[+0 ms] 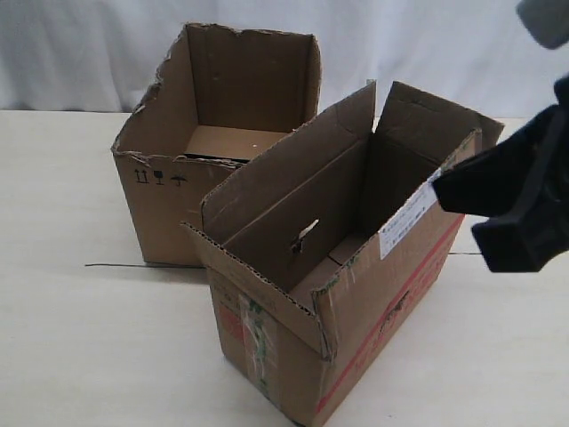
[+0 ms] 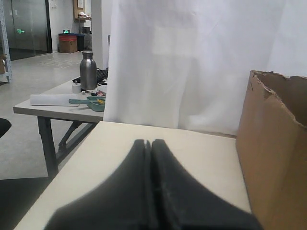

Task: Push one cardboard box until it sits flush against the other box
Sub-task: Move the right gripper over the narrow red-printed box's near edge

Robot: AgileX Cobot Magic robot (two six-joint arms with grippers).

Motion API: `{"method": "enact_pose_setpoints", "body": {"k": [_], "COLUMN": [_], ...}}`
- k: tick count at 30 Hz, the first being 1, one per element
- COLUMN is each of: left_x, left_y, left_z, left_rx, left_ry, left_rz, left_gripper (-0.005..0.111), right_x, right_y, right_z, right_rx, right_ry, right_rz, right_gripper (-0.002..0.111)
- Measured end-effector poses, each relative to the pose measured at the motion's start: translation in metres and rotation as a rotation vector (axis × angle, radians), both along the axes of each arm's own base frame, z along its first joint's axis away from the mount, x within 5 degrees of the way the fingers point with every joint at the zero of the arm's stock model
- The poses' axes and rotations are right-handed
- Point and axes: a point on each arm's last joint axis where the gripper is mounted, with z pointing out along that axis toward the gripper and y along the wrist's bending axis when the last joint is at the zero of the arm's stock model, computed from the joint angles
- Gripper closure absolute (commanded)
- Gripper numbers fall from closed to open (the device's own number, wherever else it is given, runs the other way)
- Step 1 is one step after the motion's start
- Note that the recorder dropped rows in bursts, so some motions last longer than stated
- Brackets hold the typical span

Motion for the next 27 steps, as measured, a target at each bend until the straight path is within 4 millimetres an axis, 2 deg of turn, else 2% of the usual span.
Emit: {"method": "enact_pose_setpoints", "body": {"k": [2, 5, 11, 16, 27], "left_x": [0.0, 0.0, 0.0, 0.0, 0.0], "left_y": [0.0, 0.0, 0.0, 0.0, 0.0], "left_z": [0.0, 0.0, 0.0, 0.0, 0.0], "left_rx": [0.0, 0.0, 0.0, 0.0, 0.0], "left_ry": [0.0, 0.0, 0.0, 0.0, 0.0], "left_rz": [0.0, 0.0, 0.0, 0.0, 0.0], "left_gripper": [0.107, 0.107, 0.107, 0.107, 0.107], "right_x": [-0.006, -0.011, -0.029, -0.048, -0.044], "right_y": [0.014, 0.039, 0.093, 0.121, 0.171], "right_z": [0.01, 0.015, 0.001, -0.001, -0.043], "right_rx": [-0.004, -0.052, -0.245, -0.281, -0.403], "right_ry": [-0.003, 0.023, 0.057, 0.023, 0.048], "right_rz": [0.049, 0.114, 0.236, 0.315, 0.337], "right_gripper": [0.103, 0.103, 0.103, 0.103, 0.103]}}
